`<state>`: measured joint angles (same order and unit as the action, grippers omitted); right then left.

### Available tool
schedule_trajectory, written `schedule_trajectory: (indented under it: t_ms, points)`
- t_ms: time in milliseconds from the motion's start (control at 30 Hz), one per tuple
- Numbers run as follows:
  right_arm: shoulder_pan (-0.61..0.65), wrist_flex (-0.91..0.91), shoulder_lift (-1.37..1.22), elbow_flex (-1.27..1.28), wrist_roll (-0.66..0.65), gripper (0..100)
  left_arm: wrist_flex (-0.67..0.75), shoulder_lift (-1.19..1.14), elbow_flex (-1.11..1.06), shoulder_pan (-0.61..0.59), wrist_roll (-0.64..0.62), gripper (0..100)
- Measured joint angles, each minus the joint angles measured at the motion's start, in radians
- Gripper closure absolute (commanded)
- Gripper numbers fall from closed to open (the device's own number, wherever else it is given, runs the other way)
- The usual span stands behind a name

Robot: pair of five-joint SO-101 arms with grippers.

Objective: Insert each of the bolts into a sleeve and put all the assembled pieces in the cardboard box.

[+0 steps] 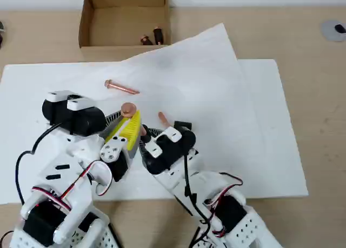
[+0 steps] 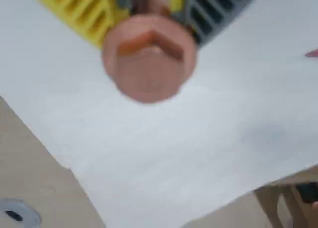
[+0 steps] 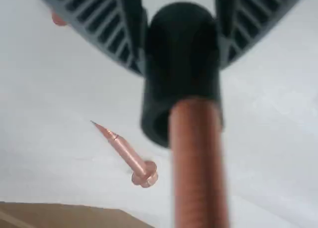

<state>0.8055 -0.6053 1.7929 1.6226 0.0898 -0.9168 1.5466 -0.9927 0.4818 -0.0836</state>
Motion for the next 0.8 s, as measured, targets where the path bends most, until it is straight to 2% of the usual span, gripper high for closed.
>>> schedule_trajectory:
  t_ms: [300,800]
  points:
    - [0.003,0.0,-0.002,0.0,0.0,98.9,0.104,-0.009,-0.071,-0.055,0.003,99]
    - [0.005,0.0,-0.002,0.0,0.0,98.9,0.107,-0.005,-0.107,-0.064,0.003,99]
